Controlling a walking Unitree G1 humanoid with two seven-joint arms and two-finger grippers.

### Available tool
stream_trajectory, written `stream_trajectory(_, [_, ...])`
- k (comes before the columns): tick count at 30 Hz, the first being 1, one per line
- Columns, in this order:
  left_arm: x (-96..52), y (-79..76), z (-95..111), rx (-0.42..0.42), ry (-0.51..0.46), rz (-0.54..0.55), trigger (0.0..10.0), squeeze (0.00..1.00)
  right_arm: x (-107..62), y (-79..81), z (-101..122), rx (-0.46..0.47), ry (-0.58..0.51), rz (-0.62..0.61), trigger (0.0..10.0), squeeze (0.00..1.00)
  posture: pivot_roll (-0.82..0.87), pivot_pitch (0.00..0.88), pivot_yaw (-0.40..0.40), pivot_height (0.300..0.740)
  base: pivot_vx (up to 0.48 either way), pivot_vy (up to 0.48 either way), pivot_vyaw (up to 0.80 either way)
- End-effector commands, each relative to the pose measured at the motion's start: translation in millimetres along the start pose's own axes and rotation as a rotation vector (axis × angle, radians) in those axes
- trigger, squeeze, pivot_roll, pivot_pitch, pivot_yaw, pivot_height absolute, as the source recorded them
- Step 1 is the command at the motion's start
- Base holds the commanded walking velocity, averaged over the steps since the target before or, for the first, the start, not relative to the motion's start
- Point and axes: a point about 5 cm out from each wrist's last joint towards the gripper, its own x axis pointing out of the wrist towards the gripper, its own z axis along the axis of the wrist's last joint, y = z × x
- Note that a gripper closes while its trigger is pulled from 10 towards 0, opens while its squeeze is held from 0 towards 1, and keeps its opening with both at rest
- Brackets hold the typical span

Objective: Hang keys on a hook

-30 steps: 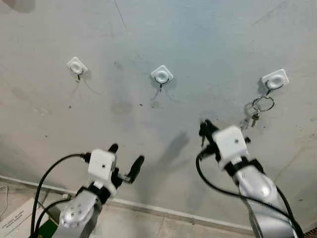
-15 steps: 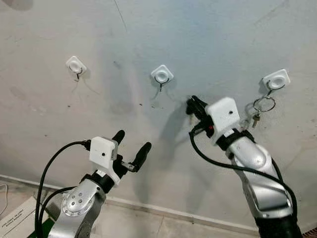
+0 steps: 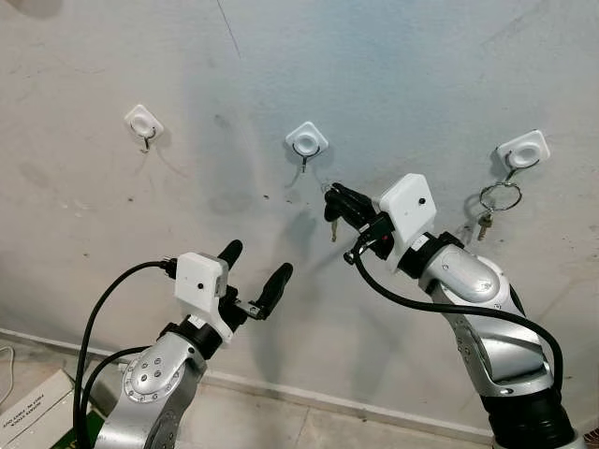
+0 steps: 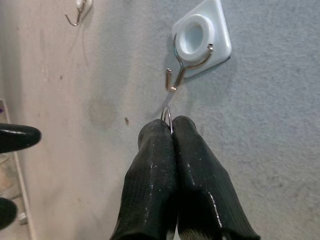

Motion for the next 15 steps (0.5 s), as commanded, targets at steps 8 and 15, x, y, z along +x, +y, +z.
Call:
stream_trajectory(8, [3.8, -1.2, 2, 0.004, 0.005, -0.025, 10.0, 0.00, 9.6, -3.7, 30, 0.054, -0.112, 0.019, 10.0, 0.00, -0.06, 0.000, 0.064, 0.740, 0.000, 0.000, 0.00])
stream_trajectory(15, [7.3, -1.5, 4, 0.005, -0.001, -0.036, 10.0, 0.00, 16.4, -3.0, 37, 0.064, -0.139, 0.034, 10.0, 0.00, -0.06, 0.000, 0.067, 0.740, 0.000, 0.000, 0.00])
